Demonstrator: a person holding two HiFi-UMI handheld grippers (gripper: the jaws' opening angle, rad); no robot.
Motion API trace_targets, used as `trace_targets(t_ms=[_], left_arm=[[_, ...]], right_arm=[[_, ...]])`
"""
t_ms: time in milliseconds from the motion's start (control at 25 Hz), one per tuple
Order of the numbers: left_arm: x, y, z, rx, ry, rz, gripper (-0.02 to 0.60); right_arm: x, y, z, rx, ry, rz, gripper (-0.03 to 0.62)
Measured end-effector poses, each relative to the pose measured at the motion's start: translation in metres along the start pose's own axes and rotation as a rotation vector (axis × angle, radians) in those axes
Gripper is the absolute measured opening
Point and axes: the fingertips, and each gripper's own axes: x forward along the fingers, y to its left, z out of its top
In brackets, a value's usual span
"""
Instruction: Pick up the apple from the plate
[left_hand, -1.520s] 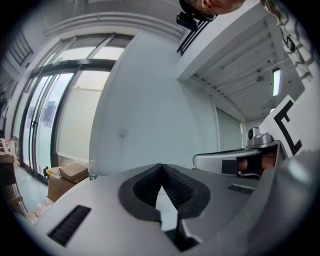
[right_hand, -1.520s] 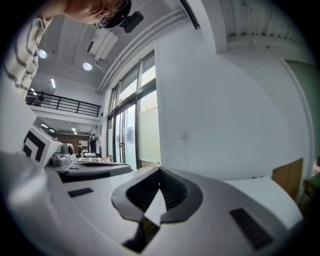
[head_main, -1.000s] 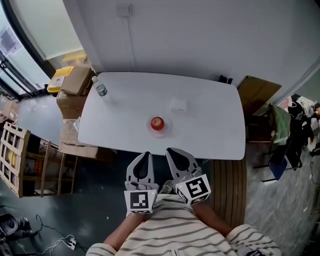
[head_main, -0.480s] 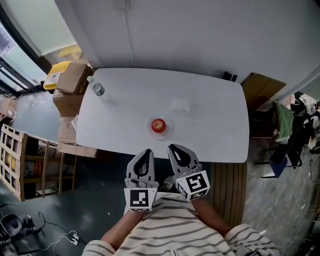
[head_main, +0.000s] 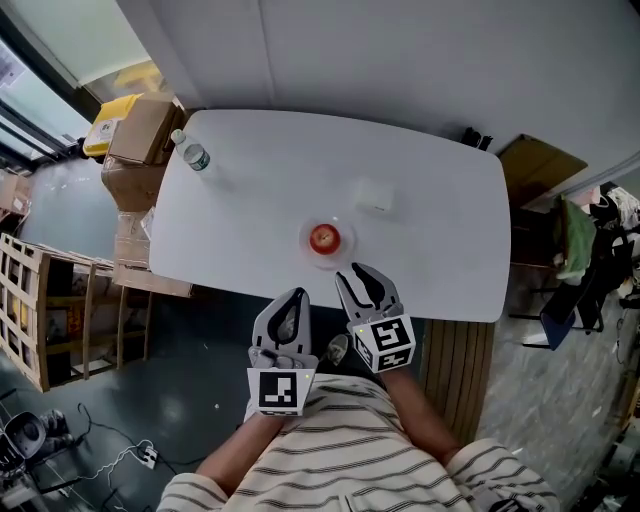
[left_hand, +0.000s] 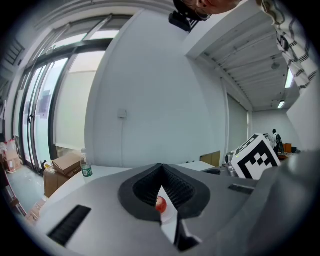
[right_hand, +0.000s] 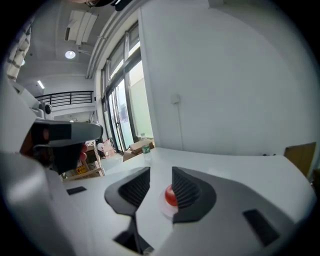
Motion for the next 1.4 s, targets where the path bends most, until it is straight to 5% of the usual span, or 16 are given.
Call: trace_targets(t_ms=[560,1400], left_arm=[[0.016,0.019,-0.014,0.005,0.05,-0.002,0.005],[0.011,0.037,-0.021,0.039,0.067,0.024,0.005]], right_arm=[[0.068,-0.024,-0.061,-0.032,0.16,-0.009,0.306],[0.132,-0.041,-0.122,-0.049,0.191,-0.056,0.342]])
